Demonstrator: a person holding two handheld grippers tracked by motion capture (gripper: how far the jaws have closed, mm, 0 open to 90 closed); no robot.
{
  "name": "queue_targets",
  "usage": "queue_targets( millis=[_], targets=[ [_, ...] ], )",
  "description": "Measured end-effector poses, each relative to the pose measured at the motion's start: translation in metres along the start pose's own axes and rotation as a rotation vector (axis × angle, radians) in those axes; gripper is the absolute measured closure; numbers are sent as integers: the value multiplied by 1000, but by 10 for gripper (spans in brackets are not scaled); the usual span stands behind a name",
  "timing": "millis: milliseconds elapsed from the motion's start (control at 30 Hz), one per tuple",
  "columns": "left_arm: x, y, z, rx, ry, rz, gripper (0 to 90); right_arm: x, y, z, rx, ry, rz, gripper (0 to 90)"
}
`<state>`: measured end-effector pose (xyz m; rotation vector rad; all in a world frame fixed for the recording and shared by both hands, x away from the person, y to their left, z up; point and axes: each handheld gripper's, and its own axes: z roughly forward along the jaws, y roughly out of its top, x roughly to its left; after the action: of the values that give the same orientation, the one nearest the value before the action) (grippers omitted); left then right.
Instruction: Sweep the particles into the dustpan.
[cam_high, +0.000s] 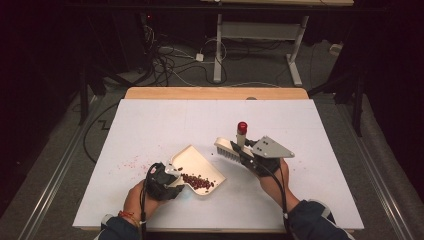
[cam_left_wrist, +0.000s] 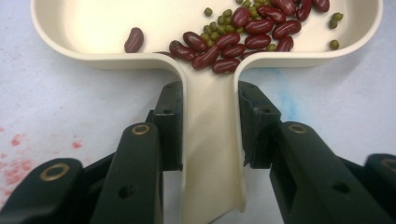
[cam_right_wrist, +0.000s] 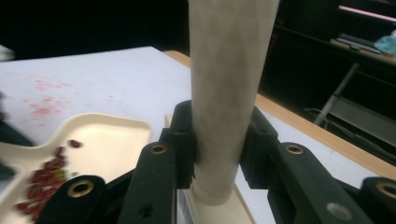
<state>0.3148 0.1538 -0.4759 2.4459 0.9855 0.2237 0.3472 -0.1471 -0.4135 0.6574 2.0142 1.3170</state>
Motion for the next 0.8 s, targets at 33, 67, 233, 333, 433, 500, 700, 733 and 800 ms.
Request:
queue_targets(
  millis=[33,67,233,333,433,500,700,733,800],
  targets=[
    [1,0,0,-1,0,-5,637,-2,0,7,3,-12,6,710],
    [4,0,0,-3,1,-12,637,-4,-2,21,6,-30,8,709],
    [10,-2,0,-12,9,-35,637,-3,-6,41,21,-26,22,710],
    [12,-3,0,-18,0,-46,637,6,-5,43,24,14,14,710],
    [11,-3,0,-17,6,-45,637,20,-3,39,38,57,14,708],
    [11,-3,0,-17,7,-44,637,34,1,34,31,117,5,710],
    [10,-3,0,-17,17,-44,637,46,13,23,-6,182,27,710],
    [10,-3,1,-17,18,-44,638,46,16,18,-22,185,23,710],
    [9,-3,0,-18,18,-44,638,43,18,17,-29,191,39,710]
  ],
)
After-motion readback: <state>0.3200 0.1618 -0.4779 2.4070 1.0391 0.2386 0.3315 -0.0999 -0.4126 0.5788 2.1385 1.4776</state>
